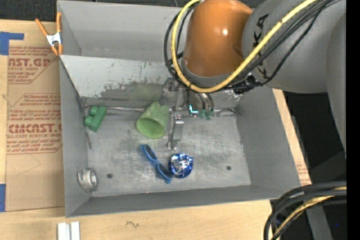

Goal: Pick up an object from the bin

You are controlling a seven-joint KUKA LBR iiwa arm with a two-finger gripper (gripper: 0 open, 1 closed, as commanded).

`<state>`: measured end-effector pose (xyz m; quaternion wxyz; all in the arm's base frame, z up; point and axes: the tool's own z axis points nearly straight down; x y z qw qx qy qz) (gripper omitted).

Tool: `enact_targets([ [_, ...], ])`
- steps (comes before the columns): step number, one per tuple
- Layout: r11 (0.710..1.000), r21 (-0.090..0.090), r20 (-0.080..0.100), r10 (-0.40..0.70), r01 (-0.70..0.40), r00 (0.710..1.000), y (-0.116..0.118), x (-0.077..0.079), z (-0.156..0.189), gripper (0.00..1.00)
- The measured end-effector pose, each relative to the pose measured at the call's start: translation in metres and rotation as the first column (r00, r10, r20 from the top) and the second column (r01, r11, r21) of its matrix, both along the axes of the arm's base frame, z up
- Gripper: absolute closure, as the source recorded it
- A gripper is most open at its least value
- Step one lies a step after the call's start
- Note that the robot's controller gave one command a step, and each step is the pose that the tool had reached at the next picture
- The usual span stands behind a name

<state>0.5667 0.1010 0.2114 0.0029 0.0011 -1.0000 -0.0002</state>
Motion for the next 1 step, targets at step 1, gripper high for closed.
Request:
enact_targets([
  [1,0.979,0.0,-0.003,0.205,-0.205,0.979,-0.0336,-0.0501,-0.1044,0.0],
])
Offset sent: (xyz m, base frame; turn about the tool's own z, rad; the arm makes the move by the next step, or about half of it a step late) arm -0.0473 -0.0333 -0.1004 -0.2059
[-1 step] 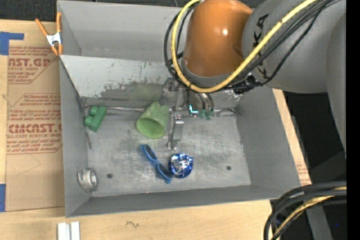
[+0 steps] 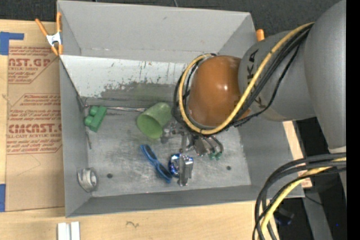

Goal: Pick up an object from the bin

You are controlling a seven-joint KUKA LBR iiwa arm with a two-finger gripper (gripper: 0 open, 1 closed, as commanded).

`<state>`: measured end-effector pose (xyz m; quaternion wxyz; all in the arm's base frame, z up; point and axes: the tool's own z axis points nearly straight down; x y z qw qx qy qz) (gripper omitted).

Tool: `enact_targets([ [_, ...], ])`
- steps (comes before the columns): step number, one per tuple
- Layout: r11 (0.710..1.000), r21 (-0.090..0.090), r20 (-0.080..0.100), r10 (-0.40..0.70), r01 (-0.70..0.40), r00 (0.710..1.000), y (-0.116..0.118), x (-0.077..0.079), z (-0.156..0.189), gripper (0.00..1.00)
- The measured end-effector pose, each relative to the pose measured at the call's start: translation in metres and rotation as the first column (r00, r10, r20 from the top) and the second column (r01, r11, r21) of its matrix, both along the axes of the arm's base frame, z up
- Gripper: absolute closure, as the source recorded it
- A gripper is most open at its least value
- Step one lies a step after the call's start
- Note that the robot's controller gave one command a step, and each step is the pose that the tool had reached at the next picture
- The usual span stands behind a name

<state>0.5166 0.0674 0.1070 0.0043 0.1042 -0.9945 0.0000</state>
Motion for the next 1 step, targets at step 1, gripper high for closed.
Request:
enact_targets([
  [1,1.0,0.002,0.008,-0.001,0.001,1.0,0.0009,0.0025,0.0032,1.0],
])
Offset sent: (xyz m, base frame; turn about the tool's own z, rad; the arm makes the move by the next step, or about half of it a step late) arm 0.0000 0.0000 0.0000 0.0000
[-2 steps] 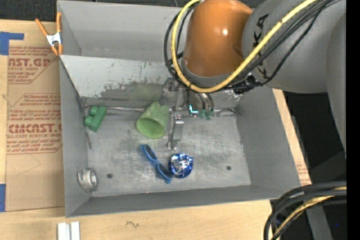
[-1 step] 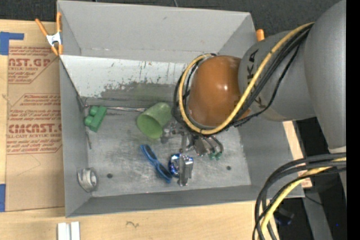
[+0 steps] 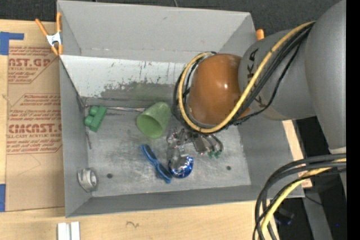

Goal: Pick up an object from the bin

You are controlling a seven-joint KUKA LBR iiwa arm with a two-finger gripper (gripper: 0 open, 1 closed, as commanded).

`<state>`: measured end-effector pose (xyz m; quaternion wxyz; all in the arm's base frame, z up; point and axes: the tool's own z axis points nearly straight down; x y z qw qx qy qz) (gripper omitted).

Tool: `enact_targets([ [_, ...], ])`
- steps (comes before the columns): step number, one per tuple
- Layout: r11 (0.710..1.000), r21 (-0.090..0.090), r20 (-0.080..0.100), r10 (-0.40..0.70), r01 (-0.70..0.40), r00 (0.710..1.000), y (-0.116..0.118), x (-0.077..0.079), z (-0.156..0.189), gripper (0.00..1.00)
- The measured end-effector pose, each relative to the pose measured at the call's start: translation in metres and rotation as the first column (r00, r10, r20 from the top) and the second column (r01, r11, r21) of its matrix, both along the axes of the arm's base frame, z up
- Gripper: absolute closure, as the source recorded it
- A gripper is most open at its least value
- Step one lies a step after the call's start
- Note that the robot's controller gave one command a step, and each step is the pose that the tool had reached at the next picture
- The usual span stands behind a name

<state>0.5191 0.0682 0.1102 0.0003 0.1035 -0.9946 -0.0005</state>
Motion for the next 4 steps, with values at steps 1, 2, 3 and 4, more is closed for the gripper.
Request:
enact_targets([
  [1,1.0,0.0,-0.001,0.0,0.0,1.0,0.0,0.0,0.0,0.0],
  [2,0.942,-0.002,0.002,0.334,-0.334,0.942,-0.056,-0.013,0.025,0.0],
  [3,0.981,0.001,0.013,0.193,-0.194,0.981,-0.044,-0.015,-0.04,0.0],
  [4,0.981,0.0,0.008,0.193,-0.193,0.981,-0.045,-0.017,-0.039,1.0],
])
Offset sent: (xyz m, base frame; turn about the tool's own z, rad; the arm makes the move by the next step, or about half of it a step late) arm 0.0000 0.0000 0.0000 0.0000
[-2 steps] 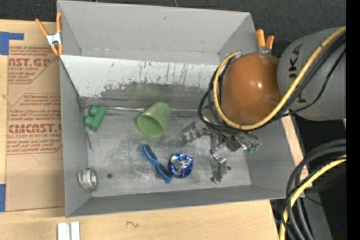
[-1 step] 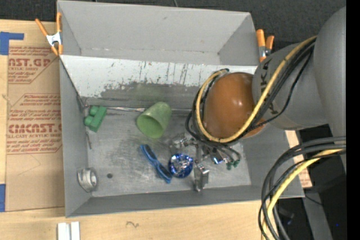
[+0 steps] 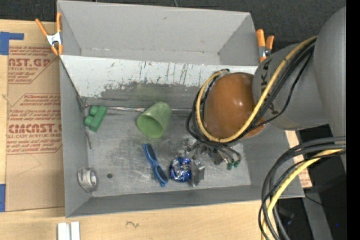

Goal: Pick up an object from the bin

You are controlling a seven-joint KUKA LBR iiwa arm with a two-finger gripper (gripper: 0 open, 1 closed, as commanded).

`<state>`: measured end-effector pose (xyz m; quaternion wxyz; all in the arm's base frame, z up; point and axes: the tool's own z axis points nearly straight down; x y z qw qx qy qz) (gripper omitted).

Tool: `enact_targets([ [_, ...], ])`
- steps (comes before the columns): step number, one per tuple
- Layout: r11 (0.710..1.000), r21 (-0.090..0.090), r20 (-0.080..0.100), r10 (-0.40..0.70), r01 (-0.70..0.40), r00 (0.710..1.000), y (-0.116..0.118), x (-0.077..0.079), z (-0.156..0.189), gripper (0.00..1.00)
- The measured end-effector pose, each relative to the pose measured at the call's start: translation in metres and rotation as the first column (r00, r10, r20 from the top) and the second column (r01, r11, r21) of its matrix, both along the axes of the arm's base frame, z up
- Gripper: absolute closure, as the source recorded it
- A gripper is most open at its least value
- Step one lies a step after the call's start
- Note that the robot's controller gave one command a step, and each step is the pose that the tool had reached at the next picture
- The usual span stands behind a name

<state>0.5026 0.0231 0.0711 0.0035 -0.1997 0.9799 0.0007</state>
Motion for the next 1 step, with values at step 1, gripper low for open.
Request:
enact_targets([
  [1,0.993,-0.003,0.002,0.121,-0.121,0.993,-0.0002,0.0125,0.1472,1.0],
])
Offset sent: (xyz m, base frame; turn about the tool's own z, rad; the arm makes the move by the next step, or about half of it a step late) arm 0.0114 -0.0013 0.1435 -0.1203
